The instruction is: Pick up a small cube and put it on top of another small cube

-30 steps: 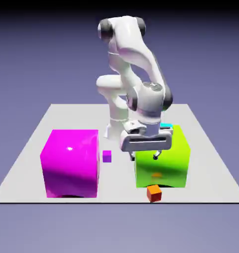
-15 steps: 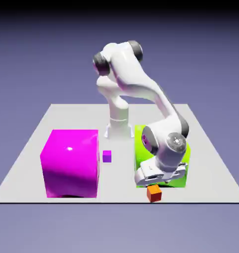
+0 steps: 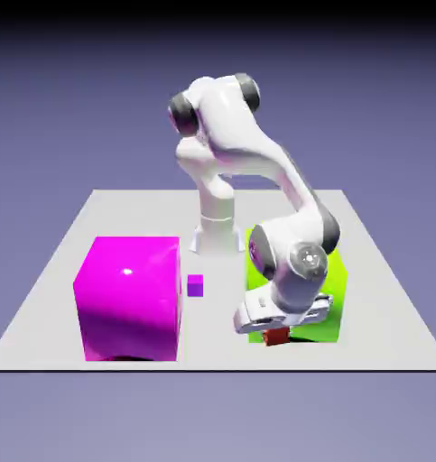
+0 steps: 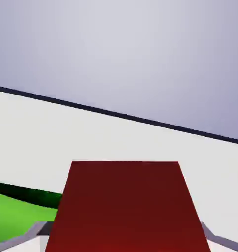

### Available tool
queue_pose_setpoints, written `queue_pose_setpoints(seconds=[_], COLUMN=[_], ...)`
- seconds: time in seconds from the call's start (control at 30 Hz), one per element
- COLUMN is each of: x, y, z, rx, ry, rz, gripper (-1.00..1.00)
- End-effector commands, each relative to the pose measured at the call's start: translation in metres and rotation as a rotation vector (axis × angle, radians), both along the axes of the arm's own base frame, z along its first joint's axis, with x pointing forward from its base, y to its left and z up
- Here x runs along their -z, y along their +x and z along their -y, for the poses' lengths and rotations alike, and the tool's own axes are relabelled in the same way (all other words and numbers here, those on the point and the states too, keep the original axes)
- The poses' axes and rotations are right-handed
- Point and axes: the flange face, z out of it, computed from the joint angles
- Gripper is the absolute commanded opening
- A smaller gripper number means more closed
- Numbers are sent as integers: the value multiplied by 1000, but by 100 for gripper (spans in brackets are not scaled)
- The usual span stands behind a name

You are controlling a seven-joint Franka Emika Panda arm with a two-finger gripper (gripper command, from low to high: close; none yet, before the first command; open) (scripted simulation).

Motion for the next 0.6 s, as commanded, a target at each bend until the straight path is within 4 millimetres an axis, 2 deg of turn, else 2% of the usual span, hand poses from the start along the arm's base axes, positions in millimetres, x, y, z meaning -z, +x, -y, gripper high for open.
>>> queue_pose_setpoints(seconds=[0.0, 0.17, 0.3, 0.53, 0.57], x=[-15, -93, -156, -198, -194], y=[-4, -29, -57, -158, -176], z=[-1, -11, -19, -83, -104], rx=[-14, -76, -132, -270, -340], ry=[4, 62, 141, 30, 2], rz=[-3, -16, -19, 31, 32], gripper=[-100, -100, -100, -100, -100])
